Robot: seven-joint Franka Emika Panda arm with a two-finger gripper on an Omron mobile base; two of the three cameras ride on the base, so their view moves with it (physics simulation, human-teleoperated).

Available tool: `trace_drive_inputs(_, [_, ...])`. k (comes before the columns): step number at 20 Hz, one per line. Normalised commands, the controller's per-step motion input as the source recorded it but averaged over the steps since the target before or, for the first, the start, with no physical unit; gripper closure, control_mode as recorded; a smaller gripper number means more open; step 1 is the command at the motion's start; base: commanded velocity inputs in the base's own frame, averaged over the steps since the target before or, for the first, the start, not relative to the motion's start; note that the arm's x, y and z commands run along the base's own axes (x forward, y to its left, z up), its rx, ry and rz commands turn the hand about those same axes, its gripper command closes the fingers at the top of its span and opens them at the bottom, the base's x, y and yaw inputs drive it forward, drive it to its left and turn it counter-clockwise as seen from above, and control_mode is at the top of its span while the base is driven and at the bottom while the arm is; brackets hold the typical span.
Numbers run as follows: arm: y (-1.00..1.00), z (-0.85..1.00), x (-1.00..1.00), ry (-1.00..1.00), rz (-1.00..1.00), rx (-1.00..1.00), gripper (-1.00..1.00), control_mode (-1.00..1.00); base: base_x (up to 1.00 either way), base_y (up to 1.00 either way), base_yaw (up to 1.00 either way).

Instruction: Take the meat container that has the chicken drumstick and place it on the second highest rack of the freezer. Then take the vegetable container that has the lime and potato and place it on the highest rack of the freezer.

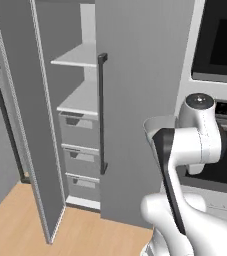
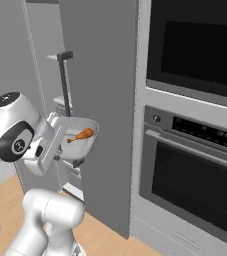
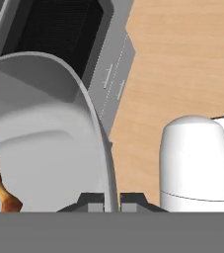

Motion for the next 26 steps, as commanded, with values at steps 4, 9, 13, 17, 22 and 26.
trace_drive_inputs(4, [0.0,0.0,0.0,0.0,0.0,0.0,1.0,1.0,0.03,1.0,-0.13])
trace_drive_inputs(9, [0.0,0.0,0.0,0.0,0.0,0.0,1.0,1.0,0.13,0.78,0.11])
trace_drive_inputs(13, [0.0,0.0,0.0,0.0,0.0,0.0,1.0,1.0,0.26,0.22,0.09])
trace_drive_inputs(17, [0.0,0.0,0.0,0.0,0.0,0.0,1.0,1.0,0.52,0.03,0.04])
trace_drive_inputs(22, [0.0,0.0,0.0,0.0,0.0,0.0,1.0,1.0,0.47,0.42,0.07])
trace_drive_inputs(26, [0.0,0.0,0.0,0.0,0.0,0.0,1.0,1.0,0.49,0.16,0.0])
